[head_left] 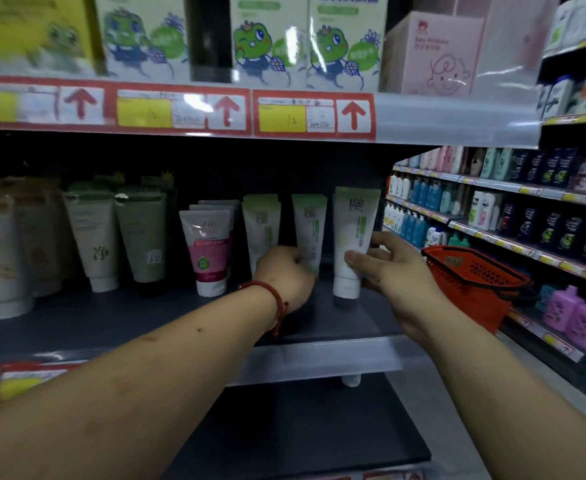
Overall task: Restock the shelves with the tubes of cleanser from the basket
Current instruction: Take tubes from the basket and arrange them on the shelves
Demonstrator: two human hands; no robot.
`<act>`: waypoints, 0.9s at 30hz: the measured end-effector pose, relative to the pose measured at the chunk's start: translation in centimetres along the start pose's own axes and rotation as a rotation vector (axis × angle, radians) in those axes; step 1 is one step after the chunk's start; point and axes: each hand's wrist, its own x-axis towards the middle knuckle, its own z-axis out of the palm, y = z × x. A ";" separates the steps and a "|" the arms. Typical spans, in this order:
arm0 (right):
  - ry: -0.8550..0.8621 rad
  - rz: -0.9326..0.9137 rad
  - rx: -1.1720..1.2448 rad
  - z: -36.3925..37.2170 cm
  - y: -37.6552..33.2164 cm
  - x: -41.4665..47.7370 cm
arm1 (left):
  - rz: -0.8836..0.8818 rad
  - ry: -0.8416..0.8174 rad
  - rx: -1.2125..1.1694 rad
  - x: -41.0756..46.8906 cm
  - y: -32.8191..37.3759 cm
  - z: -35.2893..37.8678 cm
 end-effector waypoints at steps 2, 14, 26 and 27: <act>-0.010 -0.014 -0.017 1.0 -0.4 -0.6 | 0.031 -0.001 -0.209 -1.4 -0.6 -1.6; -0.159 0.035 -0.025 9.0 1.3 -1.7 | 0.071 0.041 -0.433 -4.0 -4.9 -8.9; -0.093 -0.029 -0.256 11.0 3.4 0.5 | 0.056 0.148 -0.401 -1.4 -6.7 -8.0; -0.082 -0.030 -0.280 11.0 3.5 0.6 | 0.057 0.159 -0.402 -1.2 -6.8 -7.9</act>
